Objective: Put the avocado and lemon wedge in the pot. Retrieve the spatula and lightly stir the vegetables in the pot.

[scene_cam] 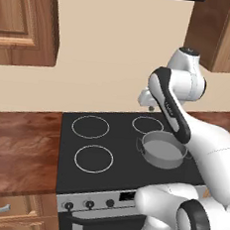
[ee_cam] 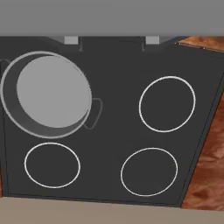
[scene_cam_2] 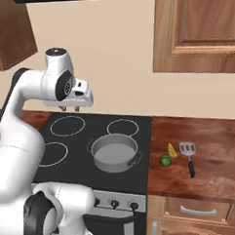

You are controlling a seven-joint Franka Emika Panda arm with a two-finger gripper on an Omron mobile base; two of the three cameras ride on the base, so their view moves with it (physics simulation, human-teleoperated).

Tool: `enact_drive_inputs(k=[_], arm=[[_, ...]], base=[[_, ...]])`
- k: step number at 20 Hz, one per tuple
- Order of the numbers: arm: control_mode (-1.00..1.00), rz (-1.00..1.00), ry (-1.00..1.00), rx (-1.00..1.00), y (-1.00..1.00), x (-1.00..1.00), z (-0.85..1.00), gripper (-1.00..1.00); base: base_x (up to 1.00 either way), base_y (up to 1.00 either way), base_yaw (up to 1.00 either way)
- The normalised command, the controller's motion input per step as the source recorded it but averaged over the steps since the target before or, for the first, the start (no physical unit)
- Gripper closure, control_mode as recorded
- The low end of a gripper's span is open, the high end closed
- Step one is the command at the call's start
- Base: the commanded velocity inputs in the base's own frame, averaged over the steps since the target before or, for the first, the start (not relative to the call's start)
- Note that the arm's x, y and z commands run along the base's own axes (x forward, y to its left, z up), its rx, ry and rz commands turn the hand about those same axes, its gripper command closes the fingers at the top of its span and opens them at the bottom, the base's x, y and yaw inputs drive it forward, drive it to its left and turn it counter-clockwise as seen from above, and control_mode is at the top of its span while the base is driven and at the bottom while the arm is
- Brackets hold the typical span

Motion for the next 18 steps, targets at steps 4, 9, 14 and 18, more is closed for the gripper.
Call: enact_drive_inputs(k=[4,9,14,18], arm=[[-1.0,0.0,0.02,0.0,-0.18,-0.01,0.0,-1.0],[-1.0,0.0,0.0,0.01,-0.02,-0.51,0.0,-1.0],[-1.0,-0.03,-0.01,0.0,-0.22,-0.8,-0.34,-1.0],[-1.0,-0.07,-0.06,0.0,-0.72,-0.71,-0.31,-1.0]], base=[[0.0,0.0,0.0],[0.0,0.0,0.0],[0.0,0.0,0.0],[0.0,0.0,0.0]])
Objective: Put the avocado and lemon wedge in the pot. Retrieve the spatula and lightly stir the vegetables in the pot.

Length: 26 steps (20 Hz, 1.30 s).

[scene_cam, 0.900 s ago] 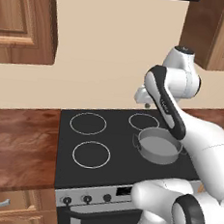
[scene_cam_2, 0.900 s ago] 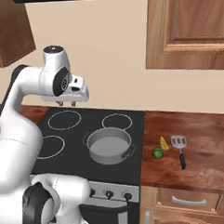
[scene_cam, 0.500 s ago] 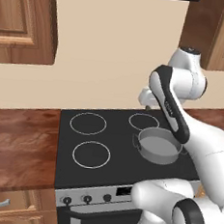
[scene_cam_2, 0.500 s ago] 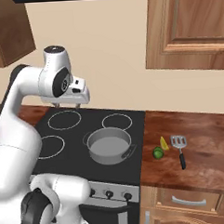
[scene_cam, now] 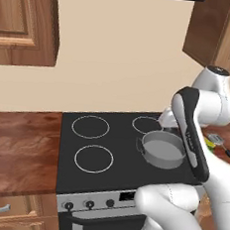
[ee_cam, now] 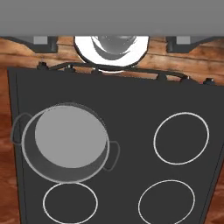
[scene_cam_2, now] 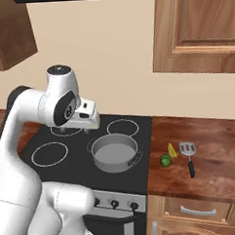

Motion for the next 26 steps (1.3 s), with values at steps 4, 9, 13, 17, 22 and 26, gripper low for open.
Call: enact_drive_inputs(k=[4,9,13,17,22,26], arm=[[-1.0,-0.01,-0.04,0.0,-0.94,-0.06,-0.35,-1.0],[-1.0,0.0,-0.02,0.01,-1.0,0.0,-0.25,-1.0],[-1.0,0.0,0.01,0.01,-1.0,0.09,-0.21,-1.0],[-1.0,-0.09,0.15,0.09,-1.0,0.09,-0.13,-1.0],[-1.0,-0.07,0.07,0.03,-1.0,0.29,-0.2,-1.0],[-1.0,-0.06,0.04,0.0,-0.99,0.65,-0.24,-1.0]], base=[[0.0,0.0,0.0],[0.0,0.0,0.0],[0.0,0.0,0.0],[0.0,0.0,0.0],[0.0,0.0,0.0],[0.0,0.0,0.0]])
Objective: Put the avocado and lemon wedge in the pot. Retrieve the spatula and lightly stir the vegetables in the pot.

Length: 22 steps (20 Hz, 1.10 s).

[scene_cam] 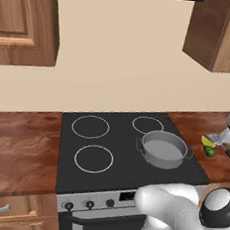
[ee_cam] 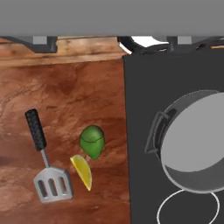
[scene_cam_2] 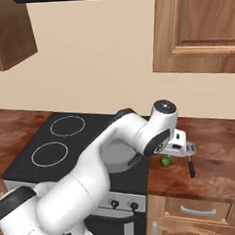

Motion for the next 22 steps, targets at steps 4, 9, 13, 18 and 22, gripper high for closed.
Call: enact_drive_inputs(k=[4,9,13,18,22], arm=[[-1.0,-0.02,0.11,0.0,-0.76,0.74,-0.16,-1.0],[-1.0,0.0,0.06,0.0,-0.06,0.38,-0.08,-1.0],[-1.0,0.0,0.08,0.0,0.0,0.3,-0.24,-1.0],[-1.0,0.0,0.06,0.0,0.0,0.28,-0.34,-1.0],[-1.0,0.0,0.02,0.0,0.0,0.2,-0.47,-1.0]], base=[[0.0,0.0,0.0],[0.0,0.0,0.0],[0.0,0.0,0.0],[0.0,0.0,0.0],[0.0,0.0,0.0]])
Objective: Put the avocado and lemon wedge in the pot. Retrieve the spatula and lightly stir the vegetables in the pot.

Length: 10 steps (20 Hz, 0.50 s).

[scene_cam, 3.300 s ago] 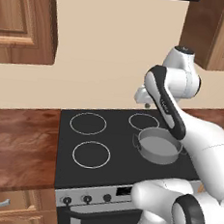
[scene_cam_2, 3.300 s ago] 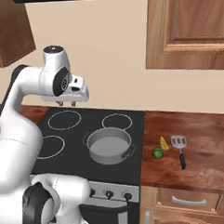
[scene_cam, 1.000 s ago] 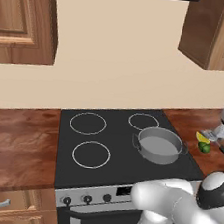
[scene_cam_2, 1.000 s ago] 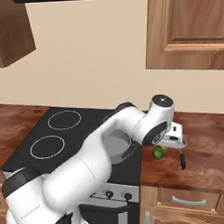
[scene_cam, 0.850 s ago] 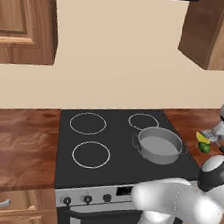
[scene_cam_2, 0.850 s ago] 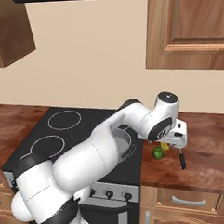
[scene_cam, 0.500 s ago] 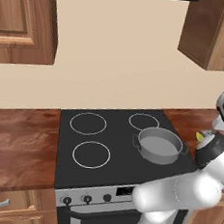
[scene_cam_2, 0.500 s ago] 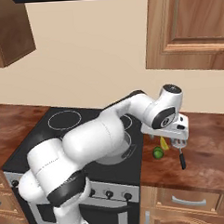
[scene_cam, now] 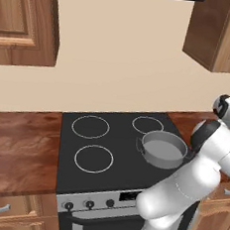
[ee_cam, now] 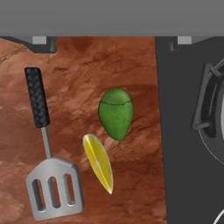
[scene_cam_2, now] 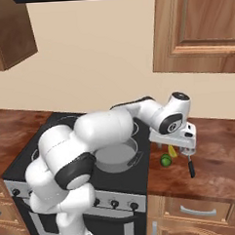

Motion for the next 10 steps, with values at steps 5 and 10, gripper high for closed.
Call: enact_drive_inputs(k=[5,10], arm=[[-1.0,0.0,0.0,0.0,0.0,0.1,-0.47,-1.0],[-1.0,0.0,0.0,0.0,0.0,0.21,-0.25,-1.0]], base=[[0.0,0.0,0.0],[0.0,0.0,0.0]])
